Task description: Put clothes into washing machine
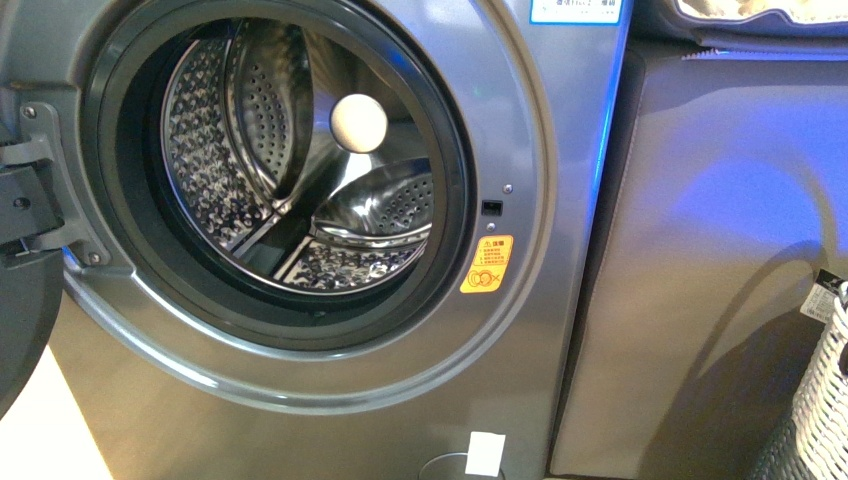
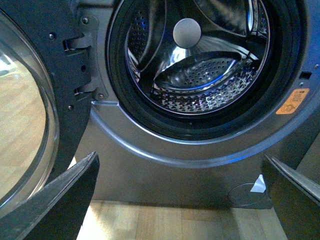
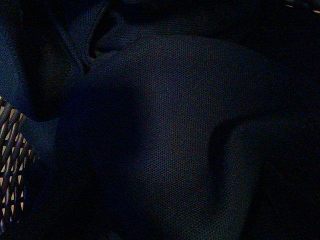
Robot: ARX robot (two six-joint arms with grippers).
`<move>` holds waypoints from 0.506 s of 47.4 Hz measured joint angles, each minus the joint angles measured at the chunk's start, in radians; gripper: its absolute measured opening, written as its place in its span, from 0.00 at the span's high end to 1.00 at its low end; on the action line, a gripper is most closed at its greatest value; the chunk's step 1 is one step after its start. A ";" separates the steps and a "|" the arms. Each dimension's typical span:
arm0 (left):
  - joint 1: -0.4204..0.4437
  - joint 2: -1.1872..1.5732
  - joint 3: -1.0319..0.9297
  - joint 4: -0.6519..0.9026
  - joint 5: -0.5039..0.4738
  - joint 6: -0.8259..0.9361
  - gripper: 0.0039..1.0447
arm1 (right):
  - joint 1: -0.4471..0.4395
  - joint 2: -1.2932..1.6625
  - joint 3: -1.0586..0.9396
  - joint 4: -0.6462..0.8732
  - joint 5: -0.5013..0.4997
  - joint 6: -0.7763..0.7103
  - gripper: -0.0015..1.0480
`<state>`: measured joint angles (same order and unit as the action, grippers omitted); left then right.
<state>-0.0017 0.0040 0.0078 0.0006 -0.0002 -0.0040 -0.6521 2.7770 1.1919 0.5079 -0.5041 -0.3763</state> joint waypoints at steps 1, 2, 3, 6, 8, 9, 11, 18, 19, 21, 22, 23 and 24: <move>0.000 0.000 0.000 0.000 0.000 0.000 0.06 | 0.002 0.005 0.000 0.006 -0.002 0.005 0.07; 0.000 0.000 0.000 0.000 0.000 0.000 0.06 | 0.004 0.009 0.001 0.010 -0.003 0.008 0.07; 0.000 0.000 0.000 0.000 0.000 0.000 0.06 | 0.006 0.013 0.002 0.015 -0.004 0.011 0.07; 0.000 0.000 0.000 0.000 0.000 0.000 0.06 | 0.011 0.020 0.002 0.026 -0.006 0.021 0.07; 0.000 0.000 0.000 0.000 0.000 0.000 0.06 | 0.014 0.026 0.002 0.035 -0.006 0.026 0.07; 0.000 0.000 0.000 0.000 0.000 0.000 0.06 | 0.015 0.028 0.002 0.037 -0.006 0.028 0.07; 0.000 0.000 0.000 0.000 0.000 0.000 0.06 | 0.019 0.031 0.002 0.043 -0.008 0.033 0.07; 0.000 0.000 0.000 0.000 0.000 0.000 0.06 | 0.024 0.038 0.002 0.056 -0.008 0.040 0.07; 0.000 0.000 0.000 0.000 0.000 0.000 0.06 | 0.024 0.040 0.004 0.058 -0.007 0.041 0.07; 0.000 0.000 0.000 0.000 0.000 0.000 0.06 | 0.023 0.041 0.007 0.060 -0.003 0.041 0.07; 0.000 0.000 0.000 0.000 0.000 0.000 0.06 | 0.023 0.042 0.008 0.060 -0.001 0.041 0.08; 0.000 0.000 0.000 0.000 0.000 0.000 0.06 | 0.023 0.042 0.010 0.060 0.003 0.040 0.10; 0.000 0.000 0.000 0.000 0.000 0.000 0.06 | 0.023 0.042 0.011 0.060 0.003 0.040 0.11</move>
<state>-0.0017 0.0040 0.0078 0.0006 0.0002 -0.0044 -0.6289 2.8189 1.2030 0.5674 -0.5007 -0.3367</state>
